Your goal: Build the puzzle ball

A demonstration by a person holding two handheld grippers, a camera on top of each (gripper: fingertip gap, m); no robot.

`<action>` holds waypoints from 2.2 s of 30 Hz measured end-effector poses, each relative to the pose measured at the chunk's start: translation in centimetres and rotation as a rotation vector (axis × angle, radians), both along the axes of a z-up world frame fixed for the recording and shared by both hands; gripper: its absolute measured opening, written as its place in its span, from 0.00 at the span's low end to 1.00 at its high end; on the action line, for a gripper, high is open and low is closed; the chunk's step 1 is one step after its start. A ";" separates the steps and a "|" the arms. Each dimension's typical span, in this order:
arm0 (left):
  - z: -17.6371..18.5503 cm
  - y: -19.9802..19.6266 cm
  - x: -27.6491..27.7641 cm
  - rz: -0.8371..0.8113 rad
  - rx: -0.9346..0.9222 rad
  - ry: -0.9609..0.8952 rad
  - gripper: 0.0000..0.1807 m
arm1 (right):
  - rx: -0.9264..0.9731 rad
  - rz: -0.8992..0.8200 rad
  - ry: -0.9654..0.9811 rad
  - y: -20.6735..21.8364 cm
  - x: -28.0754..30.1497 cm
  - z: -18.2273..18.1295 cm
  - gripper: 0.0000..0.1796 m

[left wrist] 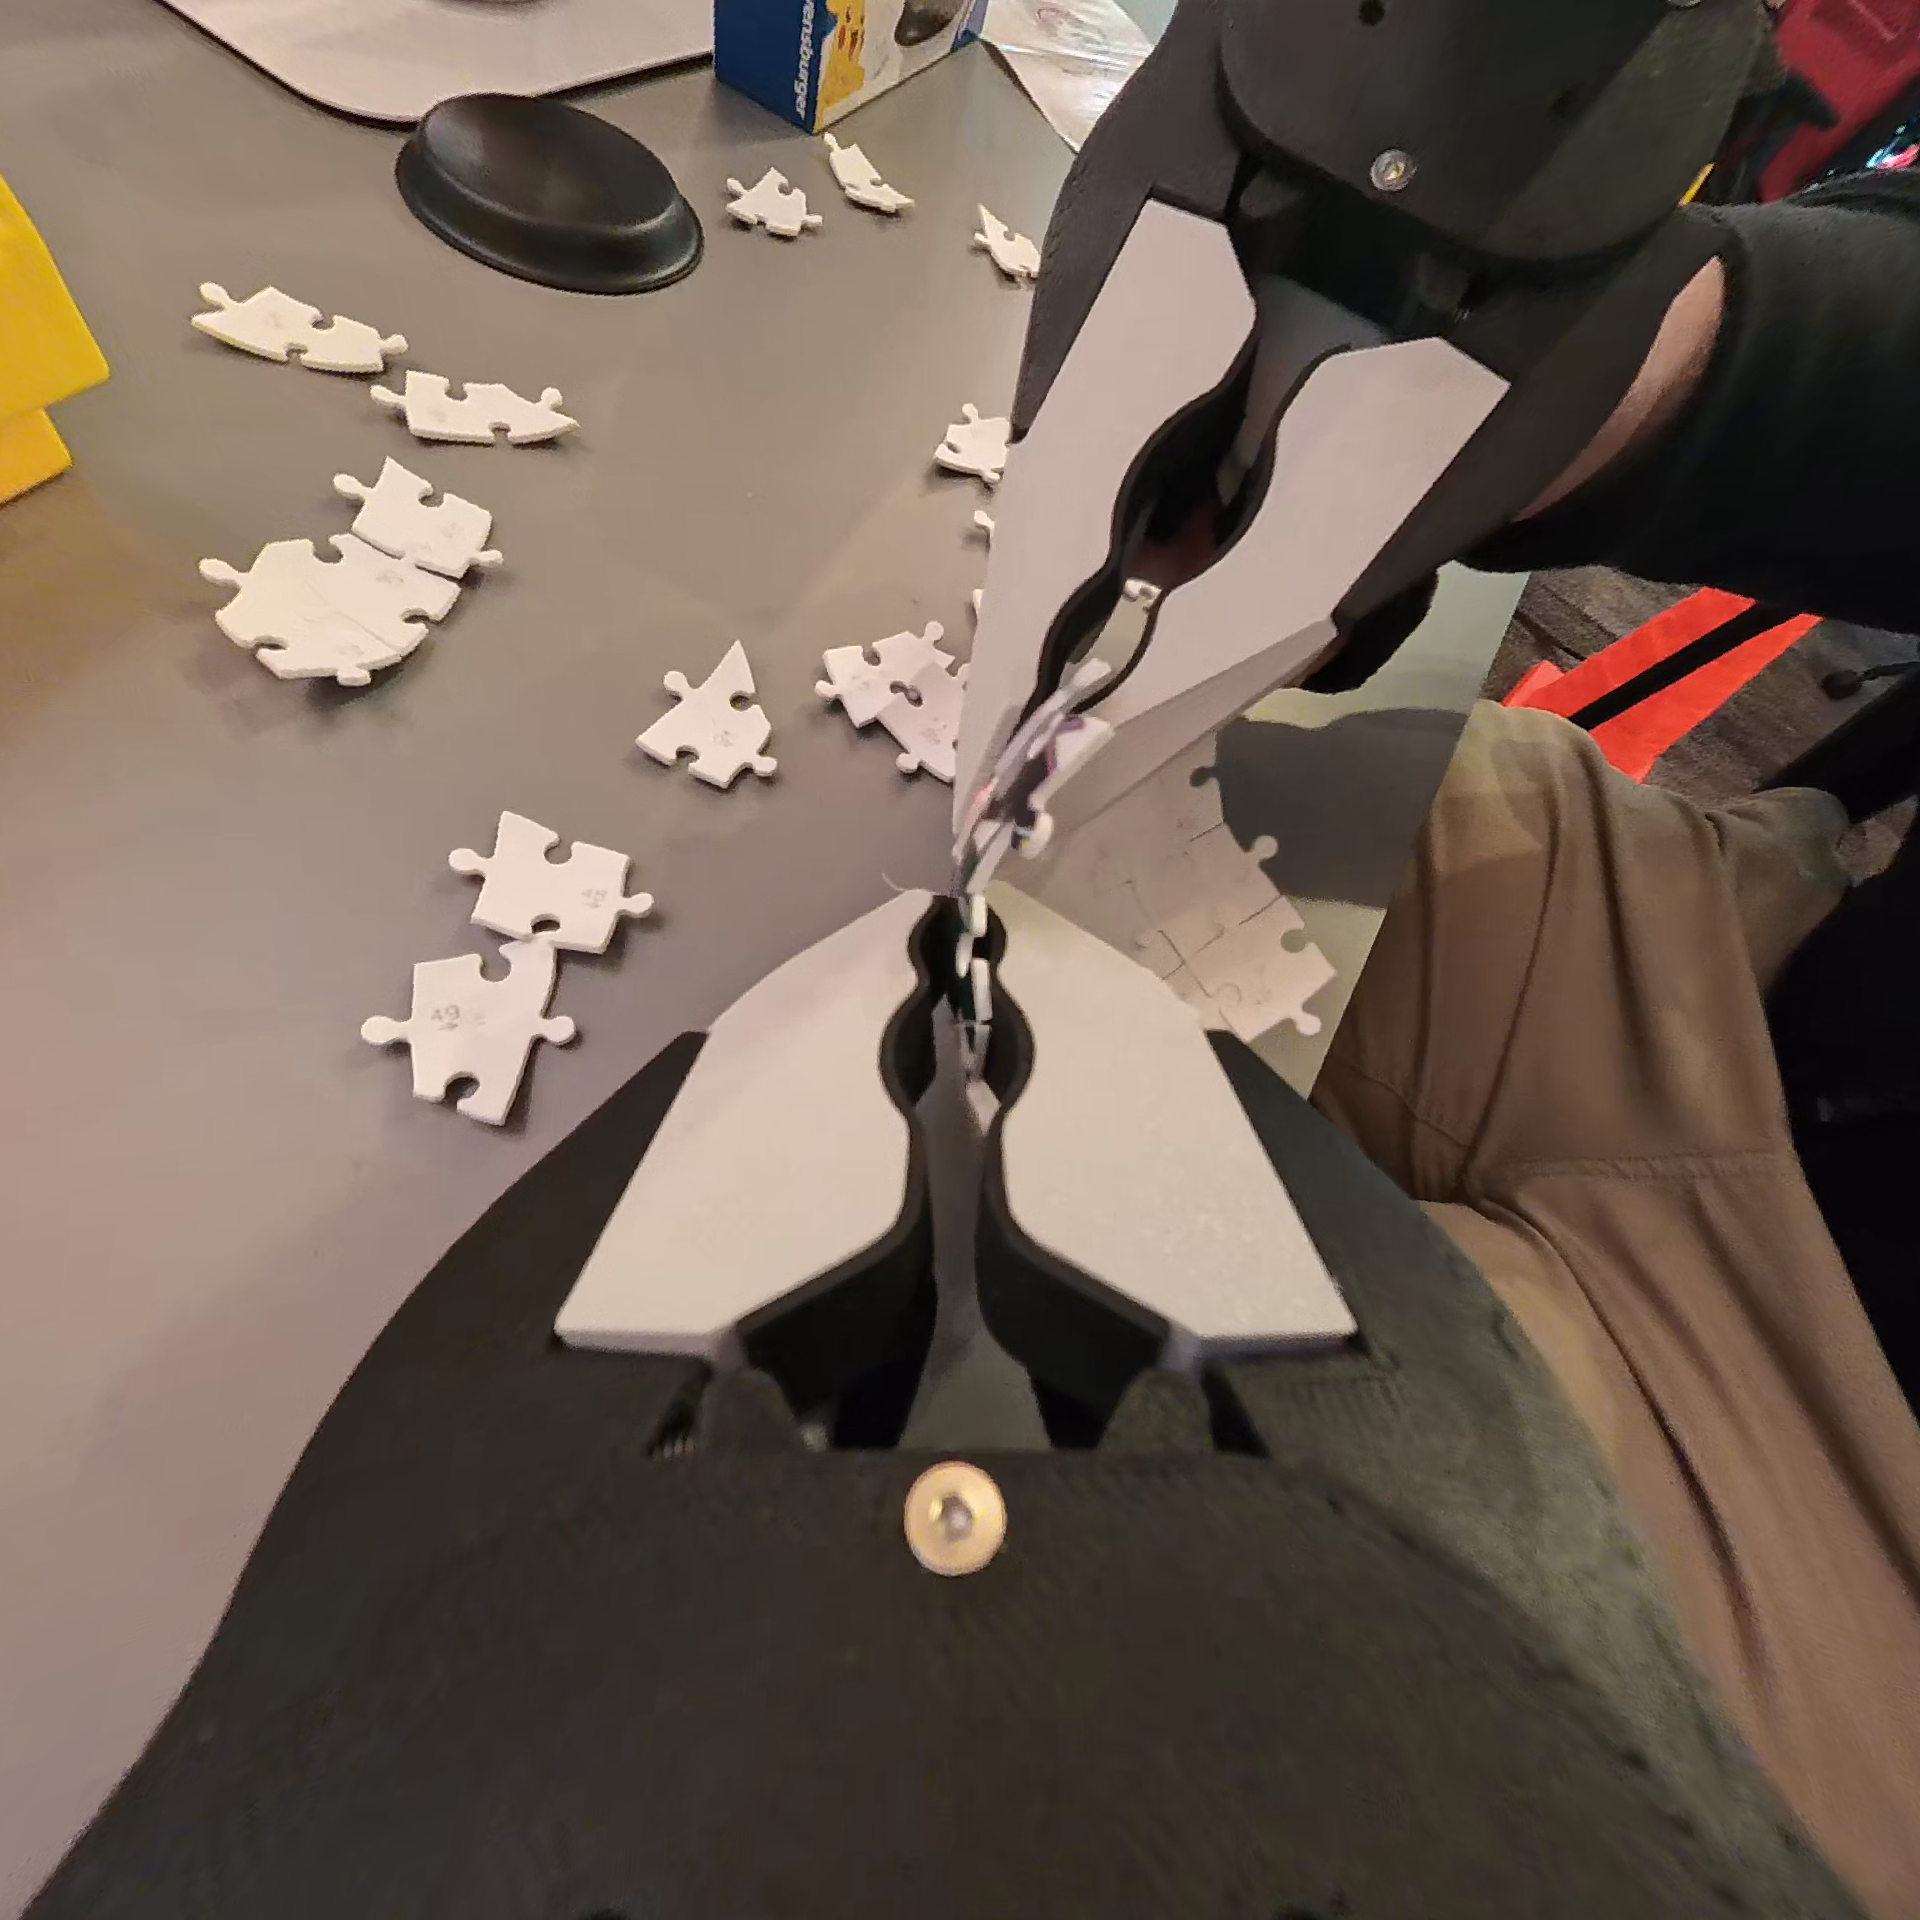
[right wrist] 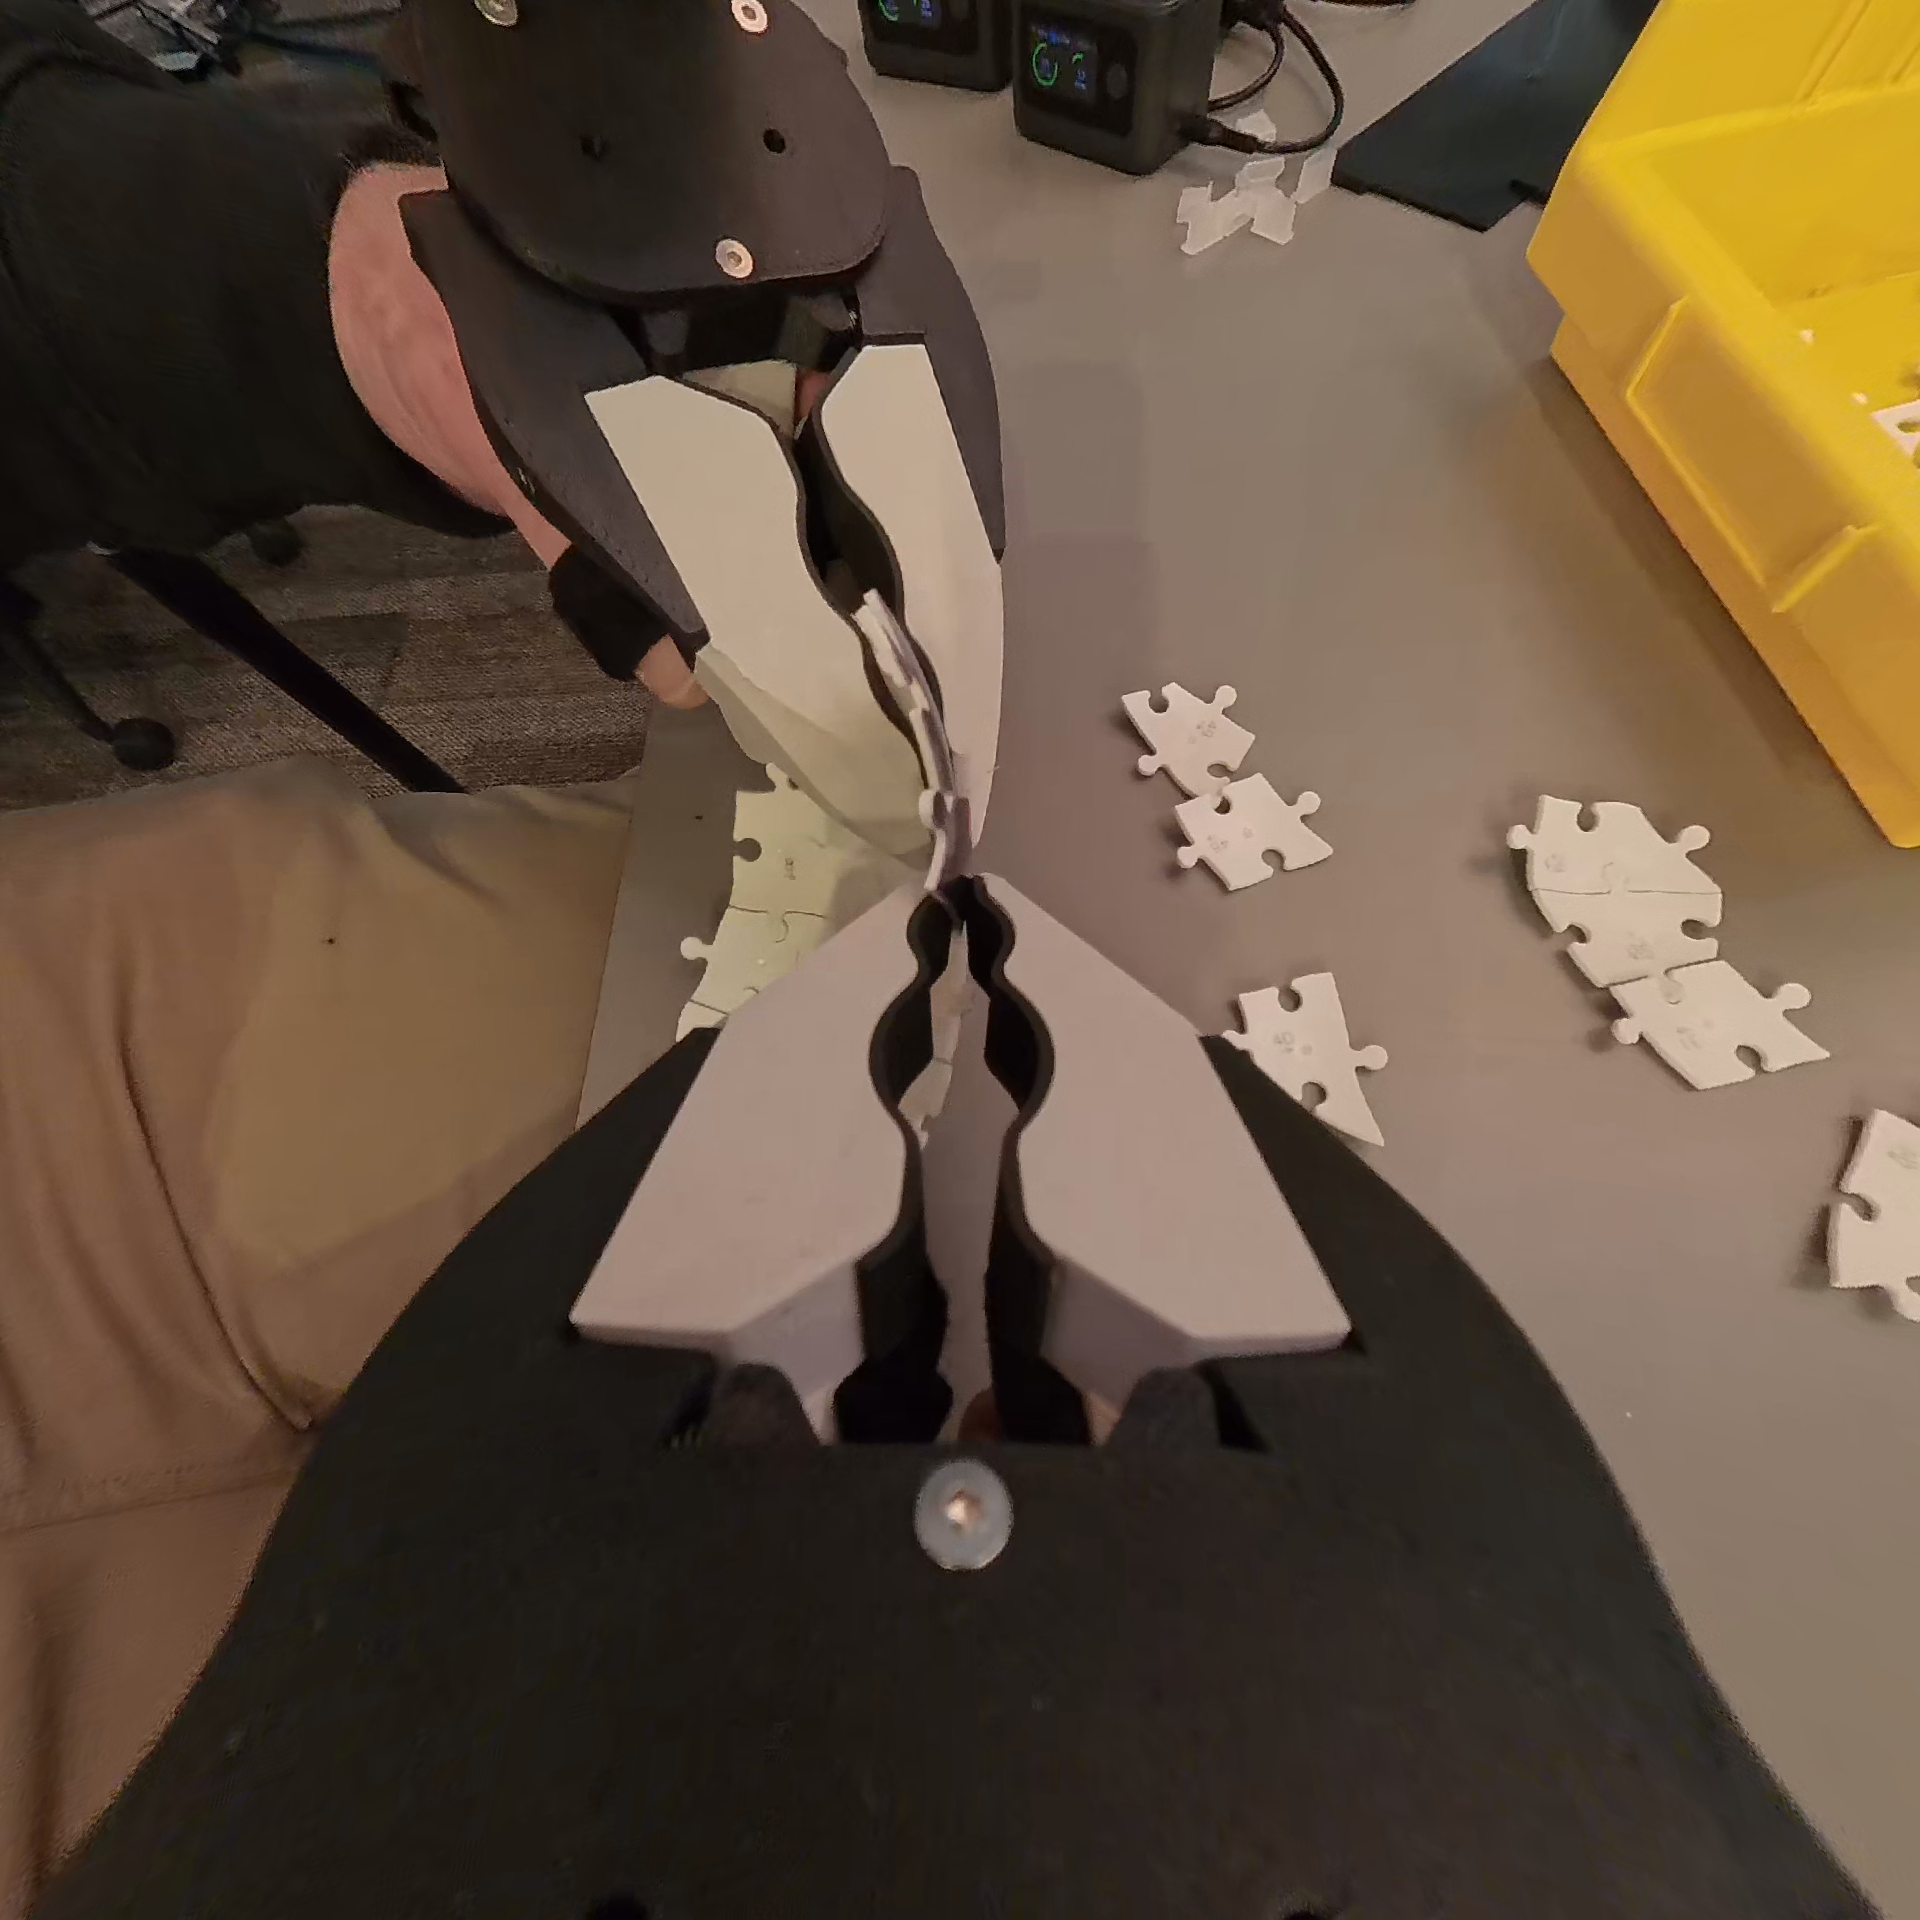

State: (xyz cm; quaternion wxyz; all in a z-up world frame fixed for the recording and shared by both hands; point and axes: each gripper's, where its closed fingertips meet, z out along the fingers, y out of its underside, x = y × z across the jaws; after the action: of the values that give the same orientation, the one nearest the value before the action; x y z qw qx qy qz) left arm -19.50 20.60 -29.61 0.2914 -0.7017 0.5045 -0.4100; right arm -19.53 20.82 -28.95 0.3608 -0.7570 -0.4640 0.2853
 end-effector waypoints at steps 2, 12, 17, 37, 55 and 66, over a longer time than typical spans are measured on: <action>0.1 0.1 0.0 0.004 -0.001 -0.006 0.02 | 0.003 -0.004 0.000 0.1 0.0 0.1 0.00; -0.5 -0.1 -0.1 -0.007 -0.016 0.011 0.02 | 0.011 0.023 0.014 -0.1 -0.1 0.4 0.04; -0.5 -0.4 0.1 -0.022 -0.008 0.008 0.01 | 0.011 0.042 0.017 -0.2 -0.1 0.2 0.00; -1.0 0.6 -1.5 0.031 -0.121 0.061 0.17 | -0.027 -0.018 0.024 0.1 3.2 2.0 0.03; -4.0 1.4 -3.2 0.124 -0.067 0.353 0.13 | -0.050 0.100 -0.133 -3.5 1.0 -0.5 0.05; -2.2 0.9 -4.2 0.142 -0.062 0.339 0.17 | 0.002 0.148 -0.204 -3.2 -0.8 -1.0 0.02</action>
State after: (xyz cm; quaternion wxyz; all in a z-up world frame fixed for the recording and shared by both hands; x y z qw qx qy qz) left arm -23.70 21.47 -31.77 0.2088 -0.8032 0.4829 -0.2796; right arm -20.37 17.60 -29.98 0.2904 -0.7453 -0.5534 0.2323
